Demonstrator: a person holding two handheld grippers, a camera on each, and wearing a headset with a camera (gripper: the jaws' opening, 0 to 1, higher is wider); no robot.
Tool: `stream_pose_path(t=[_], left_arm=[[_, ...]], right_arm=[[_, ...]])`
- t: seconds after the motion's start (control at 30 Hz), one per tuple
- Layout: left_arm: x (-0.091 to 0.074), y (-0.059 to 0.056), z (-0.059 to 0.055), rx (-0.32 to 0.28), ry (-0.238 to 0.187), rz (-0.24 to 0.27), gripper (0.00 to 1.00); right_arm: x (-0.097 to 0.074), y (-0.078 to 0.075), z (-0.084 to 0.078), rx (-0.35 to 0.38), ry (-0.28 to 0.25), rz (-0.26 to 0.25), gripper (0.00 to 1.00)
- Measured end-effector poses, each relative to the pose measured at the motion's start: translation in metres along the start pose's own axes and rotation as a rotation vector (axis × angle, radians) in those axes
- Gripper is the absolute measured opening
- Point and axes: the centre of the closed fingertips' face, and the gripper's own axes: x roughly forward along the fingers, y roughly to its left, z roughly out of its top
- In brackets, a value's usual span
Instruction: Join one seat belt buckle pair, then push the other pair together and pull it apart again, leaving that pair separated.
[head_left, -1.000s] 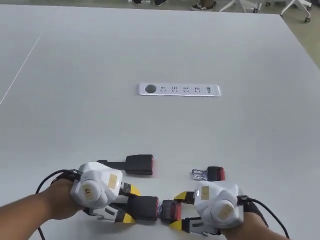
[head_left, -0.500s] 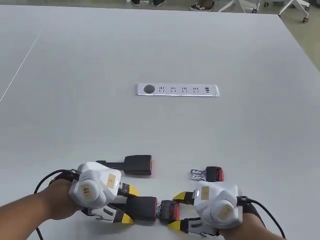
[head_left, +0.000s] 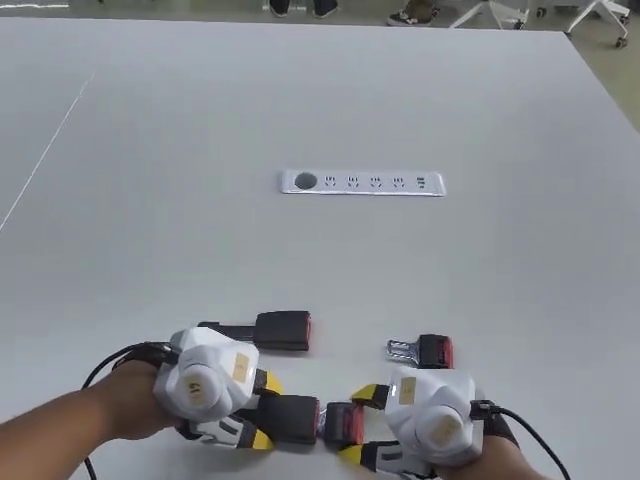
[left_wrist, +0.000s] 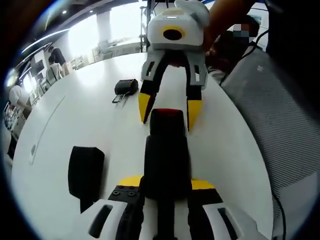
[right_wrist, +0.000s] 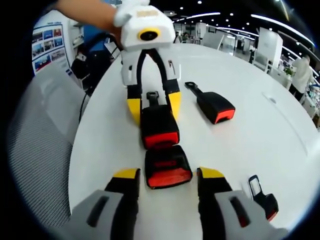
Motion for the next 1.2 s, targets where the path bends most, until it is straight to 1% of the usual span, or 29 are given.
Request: stream_pose_path(t=[0.03, 0.07, 0.13, 0.17, 0.2, 0.23, 0.27, 0.3, 0.33, 0.43, 0.53, 0.57, 0.63, 0.67, 0.73, 0.8, 0.83, 0.93, 1.1, 1.17, 1.2], left_arm=[[-0.001, -0.001, -0.002, -0.008, 0.015, 0.0, 0.35], [-0.003, -0.005, -0.003, -0.019, 0.031, -0.007, 0.39], [-0.006, -0.013, -0.002, -0.049, 0.013, -0.017, 0.52], [-0.006, -0.014, -0.002, -0.059, 0.011, -0.017, 0.59], [-0.009, -0.015, -0.003, -0.069, 0.008, -0.006, 0.69], [-0.011, -0.015, -0.003, -0.062, 0.005, 0.009, 0.74], [-0.015, -0.013, -0.003, -0.057, 0.004, 0.039, 0.75], [-0.018, -0.013, -0.003, -0.066, 0.001, 0.049, 0.75], [-0.022, -0.012, -0.002, -0.079, -0.01, 0.07, 0.75], [-0.031, -0.008, -0.004, -0.089, -0.008, 0.105, 0.77], [-0.041, -0.004, -0.001, -0.117, -0.034, 0.132, 0.78], [-0.044, -0.001, 0.0, -0.126, -0.046, 0.146, 0.78], [-0.049, 0.005, -0.002, -0.15, -0.046, 0.166, 0.8], [-0.051, 0.007, -0.002, -0.149, -0.05, 0.174, 0.81], [-0.056, 0.014, 0.0, -0.149, -0.06, 0.195, 0.81], [-0.061, 0.021, 0.001, -0.156, -0.068, 0.212, 0.81], [-0.064, 0.024, 0.002, -0.158, -0.076, 0.221, 0.81], [-0.072, 0.04, 0.001, -0.183, -0.101, 0.258, 0.81], [-0.082, 0.061, 0.004, -0.197, -0.131, 0.291, 0.8], [-0.083, 0.069, 0.004, -0.194, -0.133, 0.295, 0.79], [-0.083, 0.07, 0.003, -0.191, -0.131, 0.296, 0.78]], right_arm=[[0.0, 0.001, 0.003, 0.012, -0.016, 0.001, 0.56], [-0.001, 0.002, 0.007, 0.013, -0.034, -0.005, 0.6], [-0.004, 0.001, 0.01, 0.011, -0.047, -0.019, 0.67], [-0.005, 0.001, 0.012, 0.013, -0.052, -0.025, 0.7], [-0.006, 0.001, 0.012, 0.032, -0.053, -0.025, 0.73], [-0.007, 0.003, 0.013, 0.049, -0.056, -0.013, 0.74], [-0.009, 0.004, 0.014, 0.05, -0.064, -0.013, 0.74], [-0.011, 0.004, 0.014, 0.039, -0.071, -0.018, 0.74], [-0.013, 0.004, 0.015, 0.025, -0.076, -0.025, 0.74], [-0.017, 0.005, 0.015, 0.037, -0.082, -0.024, 0.74], [-0.022, 0.003, 0.014, 0.039, -0.096, -0.035, 0.75], [-0.025, 0.002, 0.014, 0.046, -0.101, -0.037, 0.75], [-0.029, 0.0, 0.014, 0.058, -0.105, -0.034, 0.75], [-0.032, -0.001, 0.014, 0.06, -0.108, -0.034, 0.75], [-0.042, -0.008, 0.016, 0.047, -0.129, -0.045, 0.76], [-0.048, -0.014, 0.015, 0.045, -0.134, -0.053, 0.77], [-0.053, -0.018, 0.012, 0.041, -0.13, -0.055, 0.77], [-0.062, -0.027, 0.003, 0.034, -0.108, -0.048, 0.78], [-0.081, -0.052, -0.007, 0.063, -0.103, -0.066, 0.79], [-0.086, -0.06, -0.01, 0.086, -0.106, -0.068, 0.79], [-0.089, -0.066, -0.012, 0.093, -0.103, -0.076, 0.79]])
